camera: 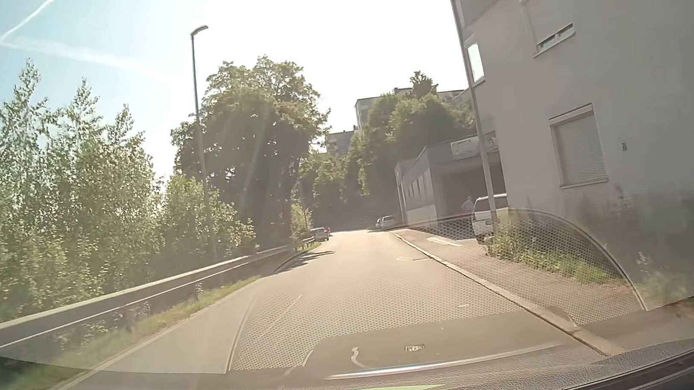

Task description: Follow the waypoints while adhering to traffic rules and regulations

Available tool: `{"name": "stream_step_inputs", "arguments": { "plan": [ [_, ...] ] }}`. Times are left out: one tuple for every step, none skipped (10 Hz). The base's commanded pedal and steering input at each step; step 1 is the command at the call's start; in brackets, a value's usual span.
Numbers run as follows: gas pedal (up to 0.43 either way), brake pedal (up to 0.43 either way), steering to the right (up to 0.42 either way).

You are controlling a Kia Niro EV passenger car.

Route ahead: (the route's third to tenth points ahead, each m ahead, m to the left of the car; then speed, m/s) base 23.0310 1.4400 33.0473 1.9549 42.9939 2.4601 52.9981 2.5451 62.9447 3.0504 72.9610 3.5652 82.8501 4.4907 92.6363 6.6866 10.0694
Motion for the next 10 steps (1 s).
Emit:
{"name": "stream_step_inputs", "arguments": {
  "plan": [
    [0.098,0.0,-0.013],
    [0.098,0.0,-0.013],
    [0.098,0.0,-0.013],
    [0.098,0.0,-0.013],
    [0.098,0.0,-0.013],
    [0.098,0.0,-0.013],
    [0.098,0.0,-0.011],
    [0.098,0.0,-0.008],
    [0.098,0.0,-0.007],
    [0.098,0.0,-0.007]
  ]
}}
